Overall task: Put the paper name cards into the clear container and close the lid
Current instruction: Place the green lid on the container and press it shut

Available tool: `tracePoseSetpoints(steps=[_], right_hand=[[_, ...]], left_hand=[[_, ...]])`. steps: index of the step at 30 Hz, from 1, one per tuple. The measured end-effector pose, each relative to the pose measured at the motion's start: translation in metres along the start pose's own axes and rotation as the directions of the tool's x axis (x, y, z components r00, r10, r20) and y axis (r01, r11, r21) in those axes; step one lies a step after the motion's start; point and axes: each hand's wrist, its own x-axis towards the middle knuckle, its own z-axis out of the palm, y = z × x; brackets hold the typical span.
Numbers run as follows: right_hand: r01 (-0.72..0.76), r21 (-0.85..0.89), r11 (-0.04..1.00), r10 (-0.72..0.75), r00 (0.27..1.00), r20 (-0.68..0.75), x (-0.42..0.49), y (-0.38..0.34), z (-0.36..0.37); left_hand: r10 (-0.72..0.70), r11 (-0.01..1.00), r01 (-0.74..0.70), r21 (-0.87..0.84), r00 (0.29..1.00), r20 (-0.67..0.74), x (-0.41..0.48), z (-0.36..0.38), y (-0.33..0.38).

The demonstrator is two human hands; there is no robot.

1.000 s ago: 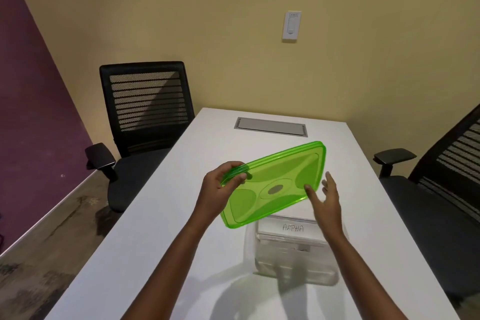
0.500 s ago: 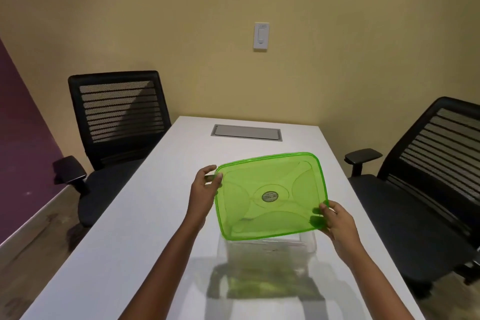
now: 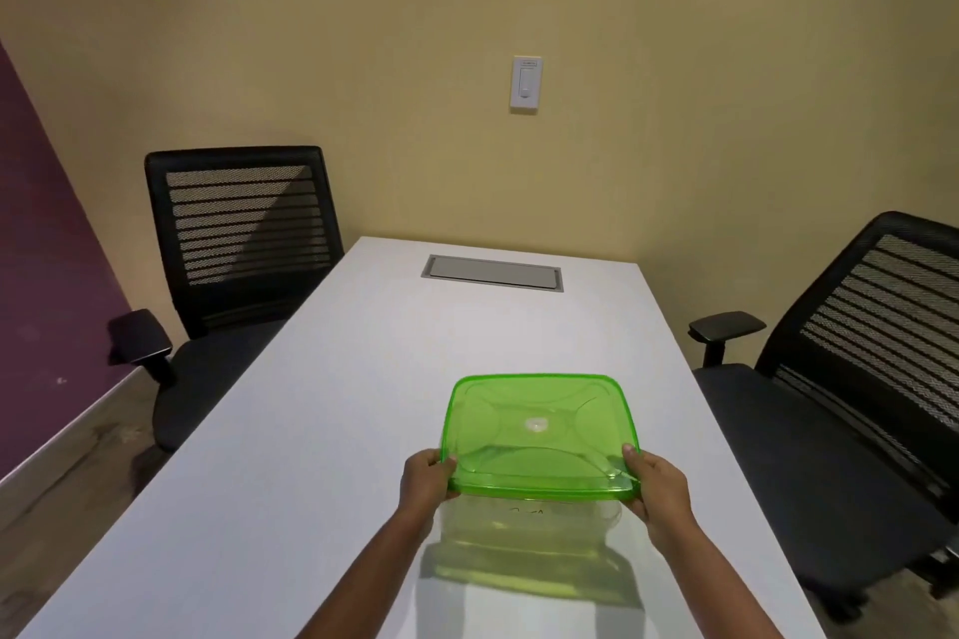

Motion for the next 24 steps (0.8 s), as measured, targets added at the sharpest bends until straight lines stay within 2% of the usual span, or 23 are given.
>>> tracePoseSetpoints(steps=[5,8,12,17,24], right_hand=[[0.040,-0.252,0.967,-0.055,0.997,-0.052,0.015,0.014,0.006],[0.089,-0.427,0.900,-0.123,0.991,-0.054,0.023,0.021,0.004],[0.119,-0.555,0.824,-0.168,0.985,-0.039,0.031,0.030,-0.005],[0.058,-0.567,0.821,-0.098,0.994,-0.041,0.033,0.042,-0.017],[0.015,-0.539,0.842,-0.032,0.999,-0.022,0.028,0.052,-0.024]], left_hand=[[-0.020,0.990,0.033,0.135,0.995,-0.098,0.005,-0.002,-0.013],[-0.014,0.974,0.044,0.222,0.991,-0.135,0.007,0.000,-0.014],[0.008,0.949,0.036,0.312,0.990,-0.140,0.007,0.003,-0.012],[0.028,0.912,0.031,0.410,0.990,-0.138,0.005,0.006,-0.007],[0.008,0.925,0.055,0.375,0.986,-0.165,0.009,0.002,-0.016]])
